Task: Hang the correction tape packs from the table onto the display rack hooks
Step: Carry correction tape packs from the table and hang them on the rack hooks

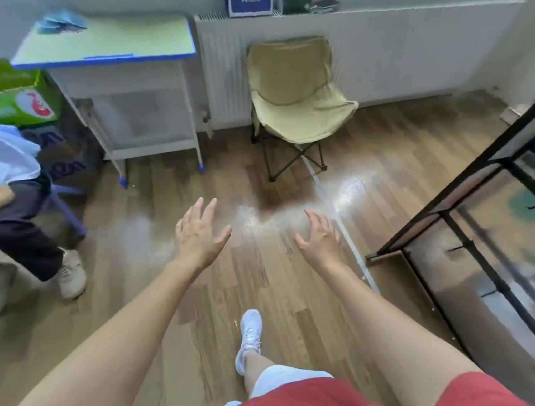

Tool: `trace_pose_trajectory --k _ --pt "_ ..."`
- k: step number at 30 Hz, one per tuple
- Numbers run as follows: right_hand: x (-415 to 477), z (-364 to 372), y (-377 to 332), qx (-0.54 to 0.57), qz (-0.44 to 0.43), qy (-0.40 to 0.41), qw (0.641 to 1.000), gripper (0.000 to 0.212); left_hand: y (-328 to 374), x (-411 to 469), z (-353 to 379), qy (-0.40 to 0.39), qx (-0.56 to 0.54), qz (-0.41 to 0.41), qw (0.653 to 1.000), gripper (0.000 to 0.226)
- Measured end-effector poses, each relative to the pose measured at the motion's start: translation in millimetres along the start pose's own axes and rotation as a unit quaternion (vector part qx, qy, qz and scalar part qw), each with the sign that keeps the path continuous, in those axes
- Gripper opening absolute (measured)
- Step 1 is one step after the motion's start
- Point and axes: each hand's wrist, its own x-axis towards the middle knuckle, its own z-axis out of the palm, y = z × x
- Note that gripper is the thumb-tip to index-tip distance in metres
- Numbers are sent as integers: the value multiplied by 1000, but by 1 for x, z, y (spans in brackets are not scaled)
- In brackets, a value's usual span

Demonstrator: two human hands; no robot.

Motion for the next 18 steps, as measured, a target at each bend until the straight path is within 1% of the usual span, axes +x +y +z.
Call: trace_pose_trajectory --k 4,8,11,15,18 --pt "73 21 -57 4 -44 -13 999 66 -41 54 -30 20 7 -38 999 65" --pt "144 37 -120 -19 -88 -15 996 65 -76 115 -66 37 16 -77 996 65" --pt "189 47 -162 -36 -120 -37 991 68 -99 153 -85 55 17 -104 993 64" --pt "239 65 -210 -37 -145 -67 986 69 -126 194 -98 54 8 -146 988 65" --pt "277 78 -245 -53 -162 -84 982 69 -150 235 -109 65 0 -159 985 66"
